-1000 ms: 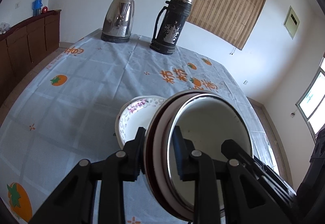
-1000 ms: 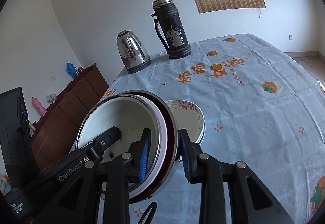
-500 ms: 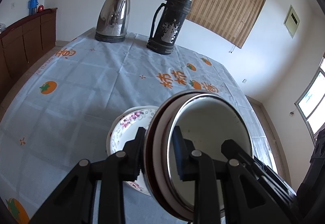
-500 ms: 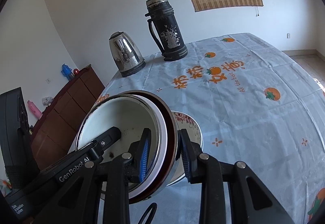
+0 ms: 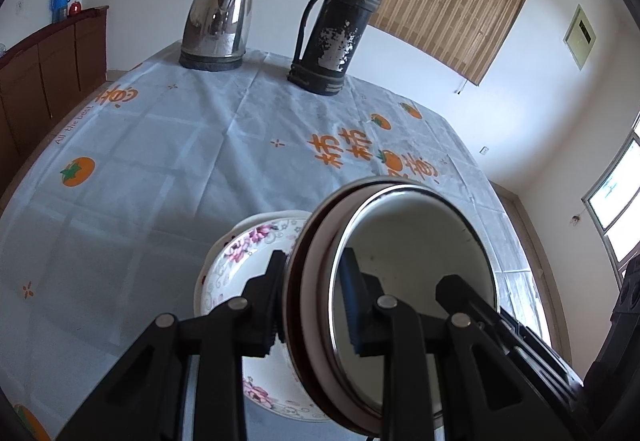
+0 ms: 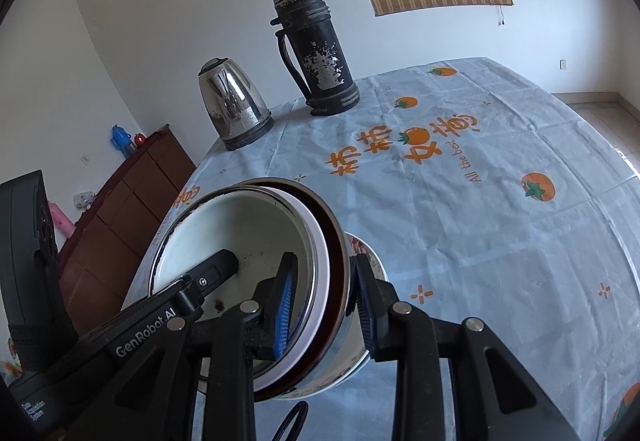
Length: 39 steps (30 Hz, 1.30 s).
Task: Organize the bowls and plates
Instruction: 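Lower the nested bowls with both grippers onto the pink-floral bowl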
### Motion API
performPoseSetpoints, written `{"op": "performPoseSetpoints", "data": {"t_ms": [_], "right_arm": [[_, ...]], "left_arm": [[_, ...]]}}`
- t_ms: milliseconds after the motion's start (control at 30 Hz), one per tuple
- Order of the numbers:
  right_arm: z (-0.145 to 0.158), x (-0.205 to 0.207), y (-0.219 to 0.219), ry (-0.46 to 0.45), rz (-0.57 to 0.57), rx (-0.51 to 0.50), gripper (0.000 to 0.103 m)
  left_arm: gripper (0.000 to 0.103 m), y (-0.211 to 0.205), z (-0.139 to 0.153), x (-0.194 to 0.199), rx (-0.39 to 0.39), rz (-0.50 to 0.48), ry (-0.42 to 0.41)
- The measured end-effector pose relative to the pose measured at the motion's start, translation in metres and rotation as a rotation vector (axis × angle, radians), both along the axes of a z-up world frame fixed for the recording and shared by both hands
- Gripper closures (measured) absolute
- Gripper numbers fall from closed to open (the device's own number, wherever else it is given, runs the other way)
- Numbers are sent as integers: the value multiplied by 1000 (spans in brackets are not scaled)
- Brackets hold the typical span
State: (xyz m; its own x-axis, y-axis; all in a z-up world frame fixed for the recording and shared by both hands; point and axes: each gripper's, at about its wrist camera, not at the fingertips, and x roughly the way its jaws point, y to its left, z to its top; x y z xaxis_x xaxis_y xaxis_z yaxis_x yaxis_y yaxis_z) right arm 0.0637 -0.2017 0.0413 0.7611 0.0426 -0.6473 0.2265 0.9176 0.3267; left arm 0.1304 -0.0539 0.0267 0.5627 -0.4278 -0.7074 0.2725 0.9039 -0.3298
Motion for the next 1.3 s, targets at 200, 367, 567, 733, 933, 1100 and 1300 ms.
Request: {"op": "performPoseSetpoints", "data": {"t_ms": [200, 367, 567, 733, 933, 1100, 1300], "right_arm": [[-6, 10, -4, 21, -4, 6, 72], [-10, 18, -7, 40, -6, 8, 72], [-13, 21, -9, 52, -10, 9, 72], [-17, 22, -11, 63, -11, 14, 72], [-20, 24, -11, 80, -5, 12, 72], [-24, 27, -11, 97, -4, 12, 72], [-27, 31, -11, 119, -3, 3, 72]], "left_arm": [[78, -4, -6, 10, 5, -3, 20], [78, -8, -12, 17, 6, -3, 35], [77, -13, -16, 20, 12, -3, 44], [77, -15, -19, 21, 17, -2, 54], [77, -15, -24, 23, 19, 2, 70], [77, -15, -29, 25, 17, 3, 89], [77, -15, -35, 29, 13, 5, 111]]}}
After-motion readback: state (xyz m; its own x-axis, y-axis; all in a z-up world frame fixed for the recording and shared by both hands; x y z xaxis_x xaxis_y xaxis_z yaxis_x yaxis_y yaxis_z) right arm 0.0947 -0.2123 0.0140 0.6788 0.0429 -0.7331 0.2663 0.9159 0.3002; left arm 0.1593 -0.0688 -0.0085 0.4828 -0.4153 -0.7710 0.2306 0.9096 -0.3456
